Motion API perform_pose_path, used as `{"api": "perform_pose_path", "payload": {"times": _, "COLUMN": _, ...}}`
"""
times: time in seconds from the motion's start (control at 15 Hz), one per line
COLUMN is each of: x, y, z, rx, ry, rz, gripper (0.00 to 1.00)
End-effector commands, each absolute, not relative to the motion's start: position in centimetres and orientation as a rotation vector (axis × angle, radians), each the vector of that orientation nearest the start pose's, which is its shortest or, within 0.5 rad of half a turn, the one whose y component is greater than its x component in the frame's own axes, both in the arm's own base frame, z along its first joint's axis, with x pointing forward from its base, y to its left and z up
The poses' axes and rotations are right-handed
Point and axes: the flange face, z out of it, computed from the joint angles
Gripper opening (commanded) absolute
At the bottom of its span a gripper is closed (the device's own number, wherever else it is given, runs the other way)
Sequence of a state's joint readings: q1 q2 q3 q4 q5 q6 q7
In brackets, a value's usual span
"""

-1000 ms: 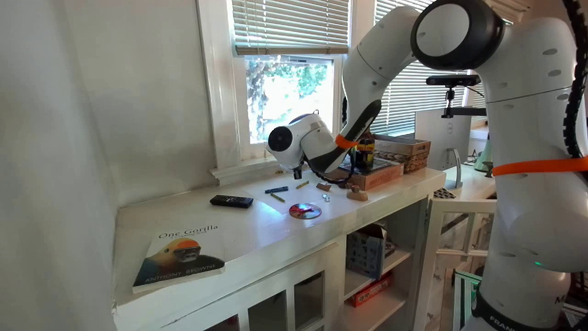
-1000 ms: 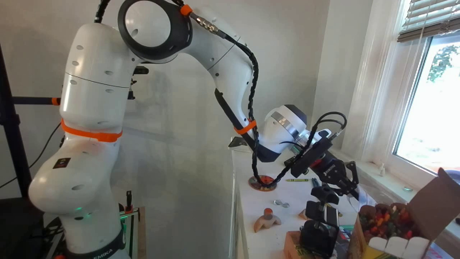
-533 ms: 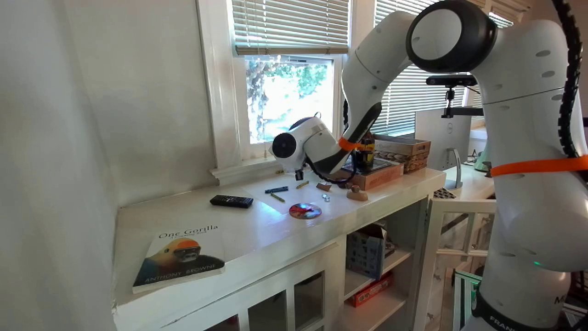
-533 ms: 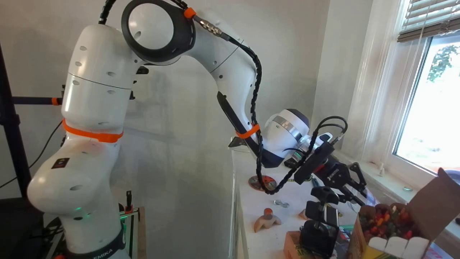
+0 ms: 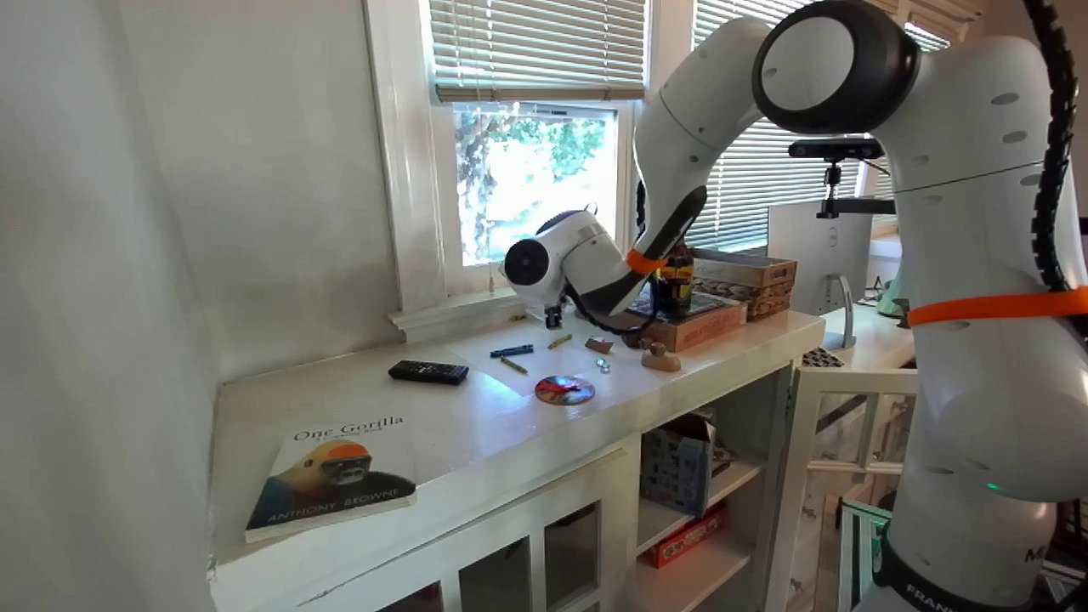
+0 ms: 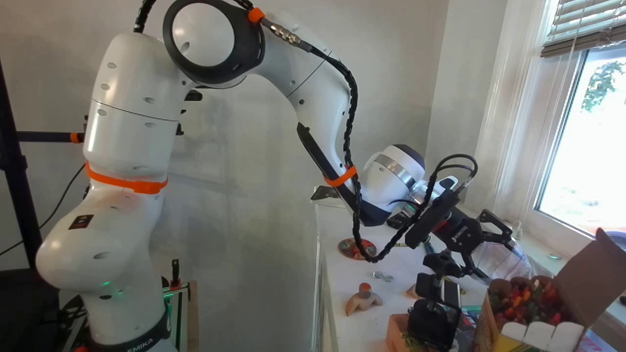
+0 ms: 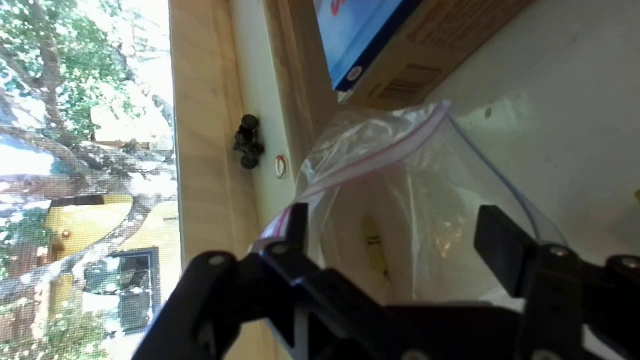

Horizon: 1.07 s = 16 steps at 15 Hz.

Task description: Put the plastic upright

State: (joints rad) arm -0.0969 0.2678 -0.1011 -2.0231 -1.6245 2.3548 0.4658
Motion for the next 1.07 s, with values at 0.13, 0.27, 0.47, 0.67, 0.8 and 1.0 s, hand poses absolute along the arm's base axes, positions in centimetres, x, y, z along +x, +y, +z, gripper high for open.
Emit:
{"api": "perform_pose_path", "payload": {"times": 0.13, "x": 59.5, "y": -13.1, "z": 34.7, "rx": 1.908, "ry": 0.584, "rz": 0.251, "gripper": 1.0}}
{"api": "perform_pose_path", "payload": {"times": 0.27, "x": 59.5, "y": -12.9, "z": 35.4, "rx": 1.928, "ry": 0.572, "rz": 0.261, "gripper": 1.0}}
{"api": "perform_pose_path", "payload": {"times": 0.47, "x": 59.4, "y": -12.8, "z": 36.7, "rx": 1.986, "ry": 0.545, "rz": 0.28, "gripper": 1.0}}
{"api": "perform_pose_path", "payload": {"times": 0.67, "x": 59.2, "y": -12.7, "z": 39.1, "rx": 2.106, "ry": 0.477, "rz": 0.305, "gripper": 1.0}}
{"api": "perform_pose_path", "payload": {"times": 0.8, "x": 59.1, "y": -12.8, "z": 40.5, "rx": 2.174, "ry": 0.444, "rz": 0.318, "gripper": 1.0}}
{"api": "perform_pose_path", "payload": {"times": 1.0, "x": 58.9, "y": -13.2, "z": 41.5, "rx": 2.235, "ry": 0.404, "rz": 0.306, "gripper": 1.0}}
